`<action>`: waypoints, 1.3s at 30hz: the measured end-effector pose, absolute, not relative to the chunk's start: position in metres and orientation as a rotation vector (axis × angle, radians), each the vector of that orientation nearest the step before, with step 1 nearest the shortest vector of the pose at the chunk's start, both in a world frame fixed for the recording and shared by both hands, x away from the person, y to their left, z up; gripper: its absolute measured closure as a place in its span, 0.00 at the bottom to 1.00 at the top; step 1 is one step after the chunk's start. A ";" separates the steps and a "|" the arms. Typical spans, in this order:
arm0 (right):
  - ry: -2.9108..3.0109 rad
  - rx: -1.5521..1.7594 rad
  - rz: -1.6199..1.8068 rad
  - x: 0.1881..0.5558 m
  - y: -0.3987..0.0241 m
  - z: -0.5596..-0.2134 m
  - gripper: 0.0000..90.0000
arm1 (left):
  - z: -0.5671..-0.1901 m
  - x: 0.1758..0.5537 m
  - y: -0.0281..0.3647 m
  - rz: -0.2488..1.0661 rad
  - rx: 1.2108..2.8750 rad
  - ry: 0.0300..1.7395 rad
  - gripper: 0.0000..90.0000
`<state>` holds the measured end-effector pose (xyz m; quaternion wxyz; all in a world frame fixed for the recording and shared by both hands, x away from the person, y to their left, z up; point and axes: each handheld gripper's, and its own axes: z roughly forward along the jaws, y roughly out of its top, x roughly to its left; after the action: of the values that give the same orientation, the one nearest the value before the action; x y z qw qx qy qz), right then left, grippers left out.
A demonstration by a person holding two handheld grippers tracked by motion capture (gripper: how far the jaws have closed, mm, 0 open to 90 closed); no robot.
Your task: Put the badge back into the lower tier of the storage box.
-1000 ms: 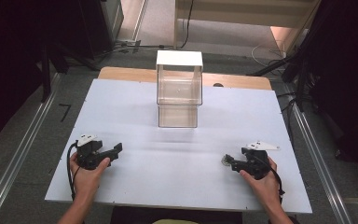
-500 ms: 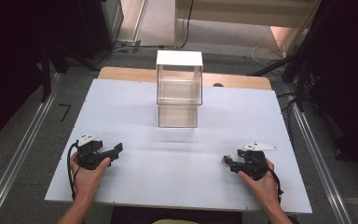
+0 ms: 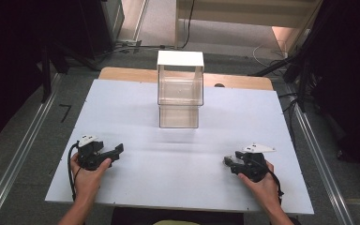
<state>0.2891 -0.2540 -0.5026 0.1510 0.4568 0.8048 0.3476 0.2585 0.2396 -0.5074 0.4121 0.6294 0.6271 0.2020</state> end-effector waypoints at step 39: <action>2.365 1.147 1.114 0.269 -0.251 -0.491 0.95 | -0.507 0.258 0.240 0.507 1.577 1.576 0.18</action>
<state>0.2686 -0.2505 -0.4912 0.1430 0.3975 0.8201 0.3861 0.2575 0.2404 -0.5069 0.4147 0.6277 0.6272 0.2017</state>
